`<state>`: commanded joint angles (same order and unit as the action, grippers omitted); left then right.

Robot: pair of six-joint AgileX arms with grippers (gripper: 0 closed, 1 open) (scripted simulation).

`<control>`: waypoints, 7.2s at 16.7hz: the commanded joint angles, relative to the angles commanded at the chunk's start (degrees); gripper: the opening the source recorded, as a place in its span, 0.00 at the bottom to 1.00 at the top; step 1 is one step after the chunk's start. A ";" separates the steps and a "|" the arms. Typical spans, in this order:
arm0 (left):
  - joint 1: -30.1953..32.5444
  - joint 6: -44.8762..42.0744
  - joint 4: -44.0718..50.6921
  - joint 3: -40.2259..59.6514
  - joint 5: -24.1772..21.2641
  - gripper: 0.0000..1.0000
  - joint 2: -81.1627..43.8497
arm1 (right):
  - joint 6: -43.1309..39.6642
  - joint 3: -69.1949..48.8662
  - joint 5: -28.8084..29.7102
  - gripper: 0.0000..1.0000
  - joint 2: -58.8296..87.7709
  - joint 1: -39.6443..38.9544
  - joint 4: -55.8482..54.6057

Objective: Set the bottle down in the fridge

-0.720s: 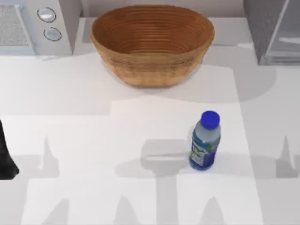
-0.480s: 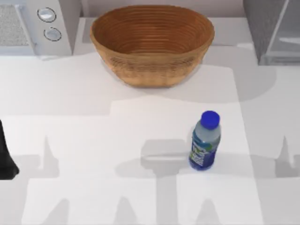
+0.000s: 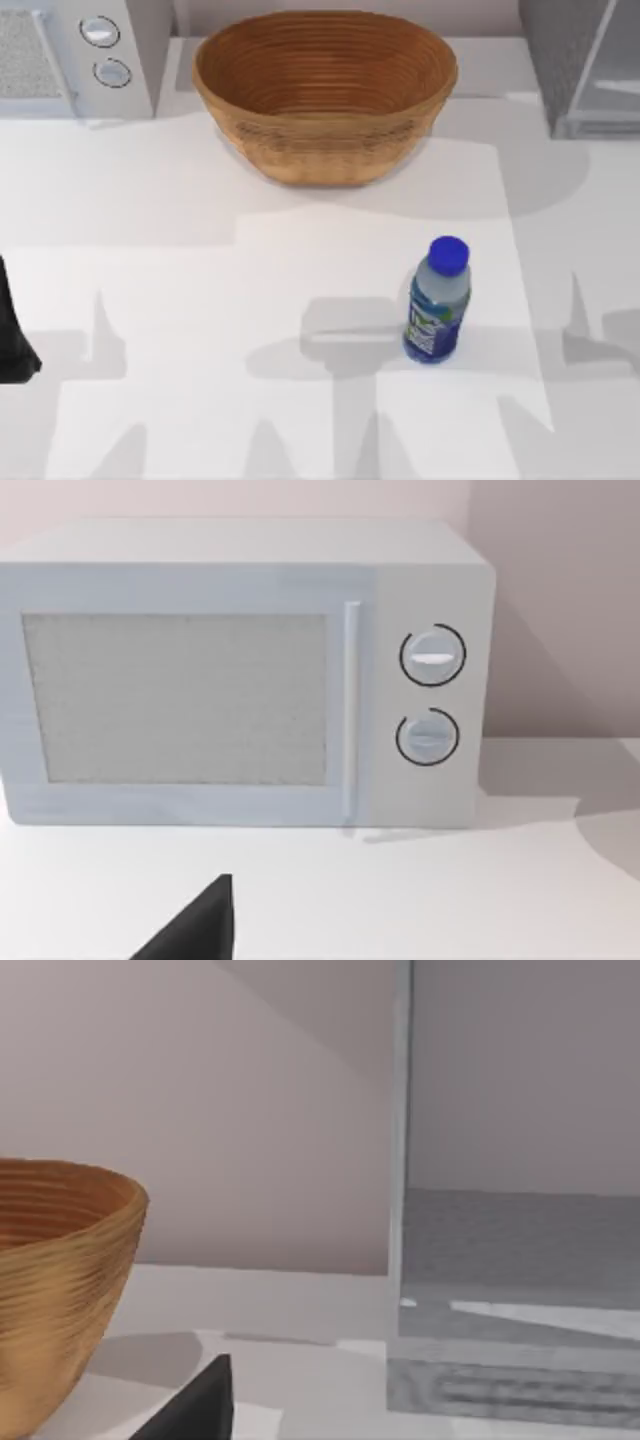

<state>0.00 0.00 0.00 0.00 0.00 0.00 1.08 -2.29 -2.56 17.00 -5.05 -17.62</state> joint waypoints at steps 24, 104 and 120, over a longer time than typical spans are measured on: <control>0.00 0.00 0.00 0.00 0.00 1.00 0.00 | -3.84 -0.88 -10.97 1.00 85.41 -21.43 -69.47; 0.00 0.00 0.00 0.00 0.00 1.00 0.00 | -5.09 -0.84 -13.79 0.01 20.52 1.63 -9.17; 0.00 0.00 0.00 0.00 0.00 1.00 0.00 | -1.04 2.23 2.42 0.01 -16.76 4.83 17.52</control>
<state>0.00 0.00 0.00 0.00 0.00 0.00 0.04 -0.06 -0.13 0.24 -0.21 -0.10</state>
